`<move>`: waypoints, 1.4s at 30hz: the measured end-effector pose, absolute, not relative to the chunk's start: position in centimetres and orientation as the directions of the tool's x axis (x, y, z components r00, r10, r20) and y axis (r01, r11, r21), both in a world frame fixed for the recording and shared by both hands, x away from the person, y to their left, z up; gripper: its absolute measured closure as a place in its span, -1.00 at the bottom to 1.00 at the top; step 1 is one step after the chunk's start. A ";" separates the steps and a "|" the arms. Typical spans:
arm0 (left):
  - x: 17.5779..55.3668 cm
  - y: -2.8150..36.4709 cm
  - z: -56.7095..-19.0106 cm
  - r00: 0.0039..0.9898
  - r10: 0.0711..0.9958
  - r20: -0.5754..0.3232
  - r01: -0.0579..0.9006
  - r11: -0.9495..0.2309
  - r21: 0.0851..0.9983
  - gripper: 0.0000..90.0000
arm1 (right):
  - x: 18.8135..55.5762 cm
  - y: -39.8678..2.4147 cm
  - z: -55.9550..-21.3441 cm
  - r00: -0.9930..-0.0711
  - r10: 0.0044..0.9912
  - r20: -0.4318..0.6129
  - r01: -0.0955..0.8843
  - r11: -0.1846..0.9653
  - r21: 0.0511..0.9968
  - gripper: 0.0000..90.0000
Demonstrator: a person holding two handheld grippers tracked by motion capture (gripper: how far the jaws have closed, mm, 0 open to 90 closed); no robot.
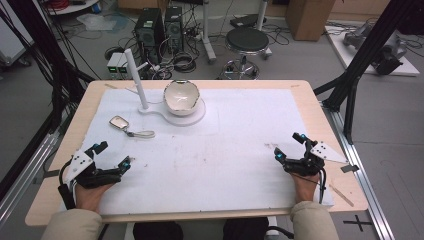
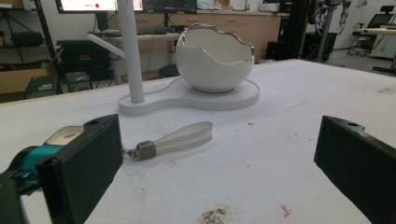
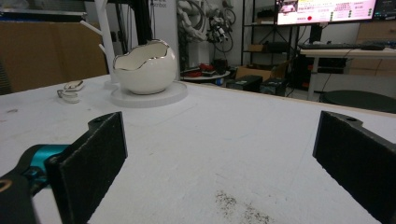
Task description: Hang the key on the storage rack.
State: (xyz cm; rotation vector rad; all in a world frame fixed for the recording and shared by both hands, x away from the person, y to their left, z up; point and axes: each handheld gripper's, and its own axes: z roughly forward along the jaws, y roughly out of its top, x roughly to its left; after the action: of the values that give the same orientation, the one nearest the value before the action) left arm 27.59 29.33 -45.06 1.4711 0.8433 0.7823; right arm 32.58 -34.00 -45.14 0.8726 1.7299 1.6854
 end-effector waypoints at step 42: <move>33.7 32.7 -37.4 0.735 0.670 0.110 0.115 -0.282 0.952 -0.96 | 32.6 -34.0 -45.1 -0.626 0.778 0.057 0.074 -0.014 0.997 -0.96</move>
State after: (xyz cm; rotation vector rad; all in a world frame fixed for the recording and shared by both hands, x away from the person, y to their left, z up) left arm 33.68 32.71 -37.42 1.8028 0.6144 0.6099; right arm 32.55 -34.02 -45.15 0.8860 1.7286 1.6921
